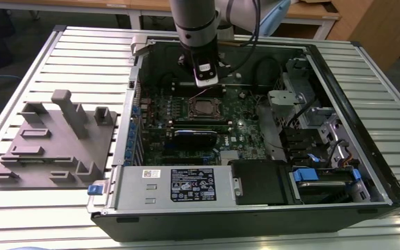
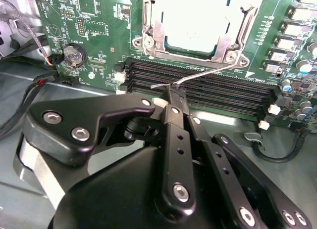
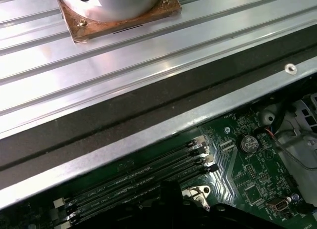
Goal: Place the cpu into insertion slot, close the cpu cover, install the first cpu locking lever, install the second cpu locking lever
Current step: 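Install the first cpu locking lever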
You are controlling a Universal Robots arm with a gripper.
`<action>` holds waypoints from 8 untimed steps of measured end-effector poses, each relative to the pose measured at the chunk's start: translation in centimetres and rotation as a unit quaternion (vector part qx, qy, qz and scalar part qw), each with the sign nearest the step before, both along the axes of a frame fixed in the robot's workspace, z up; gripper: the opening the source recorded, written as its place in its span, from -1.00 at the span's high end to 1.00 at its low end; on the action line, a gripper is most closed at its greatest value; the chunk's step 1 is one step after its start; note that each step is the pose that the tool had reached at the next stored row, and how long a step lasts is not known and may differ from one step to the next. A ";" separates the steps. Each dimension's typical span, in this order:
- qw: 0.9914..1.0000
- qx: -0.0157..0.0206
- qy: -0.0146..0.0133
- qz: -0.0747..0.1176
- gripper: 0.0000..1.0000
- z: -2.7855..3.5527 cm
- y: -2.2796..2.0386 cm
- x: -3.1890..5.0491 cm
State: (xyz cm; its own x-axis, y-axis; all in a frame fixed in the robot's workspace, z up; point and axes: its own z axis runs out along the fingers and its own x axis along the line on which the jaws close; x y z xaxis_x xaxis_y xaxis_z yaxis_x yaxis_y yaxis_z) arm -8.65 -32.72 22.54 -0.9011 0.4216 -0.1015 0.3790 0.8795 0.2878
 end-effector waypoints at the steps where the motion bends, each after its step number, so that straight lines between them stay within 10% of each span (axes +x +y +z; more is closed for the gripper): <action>1: 1.000 0.000 0.000 0.000 0.80 -0.01 -0.09 0.00; 8: 1.000 0.001 -0.001 0.000 0.80 -0.20 -0.14 0.00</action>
